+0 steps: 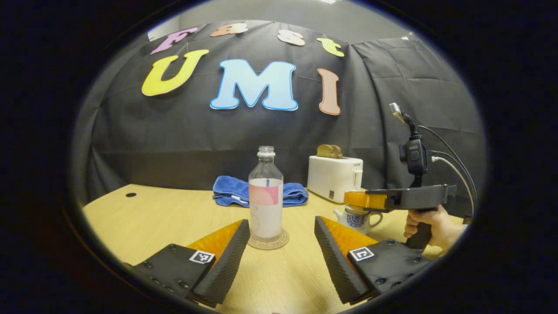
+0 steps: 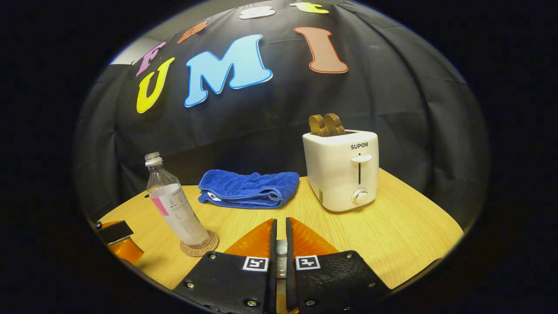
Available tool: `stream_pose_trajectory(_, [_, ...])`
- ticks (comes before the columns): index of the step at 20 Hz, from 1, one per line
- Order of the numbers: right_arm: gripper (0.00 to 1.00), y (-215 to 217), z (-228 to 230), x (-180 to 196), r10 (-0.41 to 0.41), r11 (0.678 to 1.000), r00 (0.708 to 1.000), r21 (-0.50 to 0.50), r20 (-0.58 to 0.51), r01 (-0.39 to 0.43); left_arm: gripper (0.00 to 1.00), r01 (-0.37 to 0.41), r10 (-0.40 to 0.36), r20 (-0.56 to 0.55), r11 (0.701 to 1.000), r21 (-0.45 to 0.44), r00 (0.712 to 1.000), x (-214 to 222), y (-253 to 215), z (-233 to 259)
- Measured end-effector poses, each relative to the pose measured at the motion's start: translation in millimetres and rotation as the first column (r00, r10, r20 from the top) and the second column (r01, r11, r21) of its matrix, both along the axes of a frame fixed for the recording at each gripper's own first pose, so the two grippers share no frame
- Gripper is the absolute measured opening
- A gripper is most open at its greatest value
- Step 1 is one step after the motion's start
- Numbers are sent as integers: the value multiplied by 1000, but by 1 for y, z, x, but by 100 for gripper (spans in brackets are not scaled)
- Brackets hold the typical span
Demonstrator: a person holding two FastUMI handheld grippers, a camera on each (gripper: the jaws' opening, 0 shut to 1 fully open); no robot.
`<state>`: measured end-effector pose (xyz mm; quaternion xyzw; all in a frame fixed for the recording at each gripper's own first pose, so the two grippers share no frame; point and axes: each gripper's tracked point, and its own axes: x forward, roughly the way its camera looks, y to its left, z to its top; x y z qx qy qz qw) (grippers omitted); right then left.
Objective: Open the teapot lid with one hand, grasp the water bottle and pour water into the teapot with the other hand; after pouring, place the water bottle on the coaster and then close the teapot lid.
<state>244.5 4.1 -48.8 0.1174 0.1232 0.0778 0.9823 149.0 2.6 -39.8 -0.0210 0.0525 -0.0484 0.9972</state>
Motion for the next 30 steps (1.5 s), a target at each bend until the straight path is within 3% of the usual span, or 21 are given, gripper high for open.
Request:
stream_pose_trajectory(4, [9,0,-1,0,7,1000,1000,6,-2,-7,100,4,-4,6,1000,1,1000,-1,0,2])
stream_pose_trajectory(12, [18,2,0,-5,16,1000,1000,-8,0,-16,100,-6,6,2,1000,7,1000,0,3,0])
stream_pose_trajectory(14, [37,3,9,-14,12,1000,1000,-8,26,-12,100,-12,12,5,1000,17,1000,0,5,0])
stream_pose_trajectory(15, [55,1,17,-21,1,1000,999,-10,42,-1,100,-13,13,8,1000,18,1000,-1,5,2])
stream_pose_trajectory(17, [80,-2,24,-35,-25,999,997,-17,78,27,100,-8,8,16,1000,15,1000,-4,2,5])
stream_pose_trajectory(19, [90,-6,35,-56,-55,998,991,-25,119,59,100,-3,2,30,1000,16,1000,-6,-2,11])
stream_pose_trajectory(25, [93,-30,61,-126,-133,989,969,-41,207,144,100,0,-1,58,1000,21,998,-33,-16,19])
stream_pose_trajectory(30, [93,-42,47,-169,-189,978,959,-45,213,203,100,-21,17,71,998,65,997,-67,-23,17])
